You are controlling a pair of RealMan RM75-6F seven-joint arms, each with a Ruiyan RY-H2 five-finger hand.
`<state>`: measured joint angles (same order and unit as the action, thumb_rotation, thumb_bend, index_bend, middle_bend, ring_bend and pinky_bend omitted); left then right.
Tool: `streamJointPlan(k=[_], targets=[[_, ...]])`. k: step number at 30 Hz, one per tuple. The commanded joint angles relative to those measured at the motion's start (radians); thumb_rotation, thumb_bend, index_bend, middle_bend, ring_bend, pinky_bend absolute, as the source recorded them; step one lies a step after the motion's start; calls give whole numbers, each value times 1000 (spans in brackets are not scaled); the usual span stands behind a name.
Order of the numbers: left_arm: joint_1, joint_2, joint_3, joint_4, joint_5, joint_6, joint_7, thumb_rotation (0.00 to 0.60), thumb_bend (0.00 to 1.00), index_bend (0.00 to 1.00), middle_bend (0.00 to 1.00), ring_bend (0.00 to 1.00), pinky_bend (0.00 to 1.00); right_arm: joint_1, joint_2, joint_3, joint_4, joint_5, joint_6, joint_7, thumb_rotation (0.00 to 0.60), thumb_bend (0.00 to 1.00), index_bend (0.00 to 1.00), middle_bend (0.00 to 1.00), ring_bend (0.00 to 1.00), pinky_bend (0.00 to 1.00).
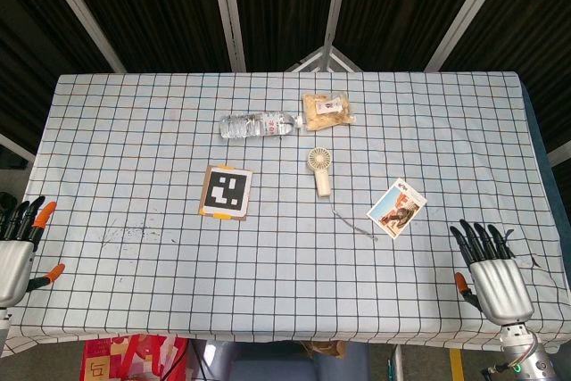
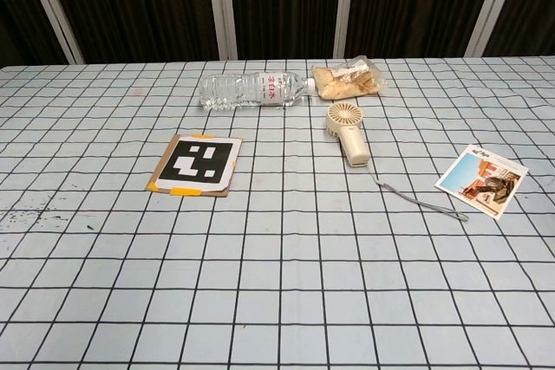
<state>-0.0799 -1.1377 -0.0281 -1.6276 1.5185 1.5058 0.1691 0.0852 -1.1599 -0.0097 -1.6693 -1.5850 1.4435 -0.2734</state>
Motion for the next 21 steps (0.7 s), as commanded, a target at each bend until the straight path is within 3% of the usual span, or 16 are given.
streamJointPlan(k=[1, 8, 10, 13, 16, 18, 21], targets=[[0, 0, 0, 0, 0, 0, 0, 600, 88, 0, 0, 0, 0, 0, 0, -1, 0, -1, 0, 1, 600, 447, 0, 0, 0, 17], [1, 1, 1, -3, 4, 4, 1, 600, 88, 0, 0, 0, 0, 4, -4, 2, -4, -4, -3, 7, 600, 447, 0, 0, 0, 25], [3, 3, 2, -5, 9, 8, -2, 600, 88, 0, 0, 0, 0, 14, -9, 11, -12, -5, -8, 13, 600, 446, 0, 0, 1, 95], [2, 3, 1, -4, 8, 8, -9, 600, 88, 0, 0, 0, 0, 37, -21, 31, -34, 9, -31, 23, 600, 447, 0, 24, 60, 309], [-1, 4, -2, -4, 2, 2, -19, 600, 88, 0, 0, 0, 0, 77, -41, 69, -61, 59, -86, 15, 600, 446, 0, 198, 257, 492], [-3, 5, -3, -4, 1, -2, -23, 600, 88, 0, 0, 0, 0, 116, -64, 105, -69, 106, -134, -14, 600, 447, 0, 406, 465, 646], [-3, 8, -3, -6, -3, -5, -30, 600, 88, 0, 0, 0, 0, 181, -112, 160, -68, 191, -213, -64, 600, 446, 0, 641, 694, 796]])
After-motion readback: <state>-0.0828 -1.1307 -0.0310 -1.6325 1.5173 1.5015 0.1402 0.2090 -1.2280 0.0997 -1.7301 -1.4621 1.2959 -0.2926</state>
